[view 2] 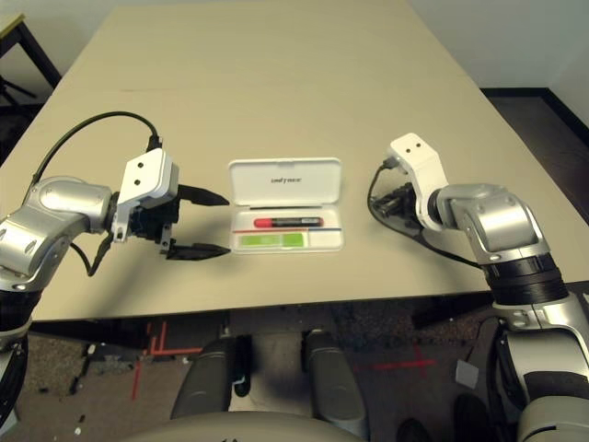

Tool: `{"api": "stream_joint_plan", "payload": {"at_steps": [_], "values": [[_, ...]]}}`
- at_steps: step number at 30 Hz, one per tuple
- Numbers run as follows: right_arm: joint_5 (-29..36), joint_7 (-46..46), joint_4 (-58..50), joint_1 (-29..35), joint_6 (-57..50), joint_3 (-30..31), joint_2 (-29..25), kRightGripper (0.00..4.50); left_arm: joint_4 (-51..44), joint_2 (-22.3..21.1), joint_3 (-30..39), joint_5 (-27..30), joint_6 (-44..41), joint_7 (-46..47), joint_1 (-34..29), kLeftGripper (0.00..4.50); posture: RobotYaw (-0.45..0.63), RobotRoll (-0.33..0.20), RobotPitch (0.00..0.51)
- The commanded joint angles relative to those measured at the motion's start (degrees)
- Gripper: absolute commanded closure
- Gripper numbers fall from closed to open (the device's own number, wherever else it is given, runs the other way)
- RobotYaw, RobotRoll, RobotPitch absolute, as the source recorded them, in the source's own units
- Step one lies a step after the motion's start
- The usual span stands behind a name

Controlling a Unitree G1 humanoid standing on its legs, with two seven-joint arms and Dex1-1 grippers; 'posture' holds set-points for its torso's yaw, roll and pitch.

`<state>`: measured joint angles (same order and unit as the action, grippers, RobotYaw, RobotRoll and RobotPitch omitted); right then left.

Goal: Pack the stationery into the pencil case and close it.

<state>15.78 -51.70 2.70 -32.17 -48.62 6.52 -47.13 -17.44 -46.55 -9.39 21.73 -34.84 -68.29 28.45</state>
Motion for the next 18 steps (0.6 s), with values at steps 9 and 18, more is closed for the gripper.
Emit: {"api": "stream_joint_plan", "payload": {"at_steps": [9, 18], "values": [[-0.32, -26.18, 3.37, -8.05, 13.52, 6.77, -5.62, 4.17, -0.02, -0.45, -0.95, -1.13, 1.16, 0.42, -0.13, 0.0, 0.03, 0.0, 0.157], [-4.63, -37.11, 6.23, -14.96, 21.89, 14.8, -1.6, 4.17, -0.2, -0.72, -0.66, -1.19, 1.57, 0.57, -1.14, 0.0, 0.05, 0.0, 0.161]]}}
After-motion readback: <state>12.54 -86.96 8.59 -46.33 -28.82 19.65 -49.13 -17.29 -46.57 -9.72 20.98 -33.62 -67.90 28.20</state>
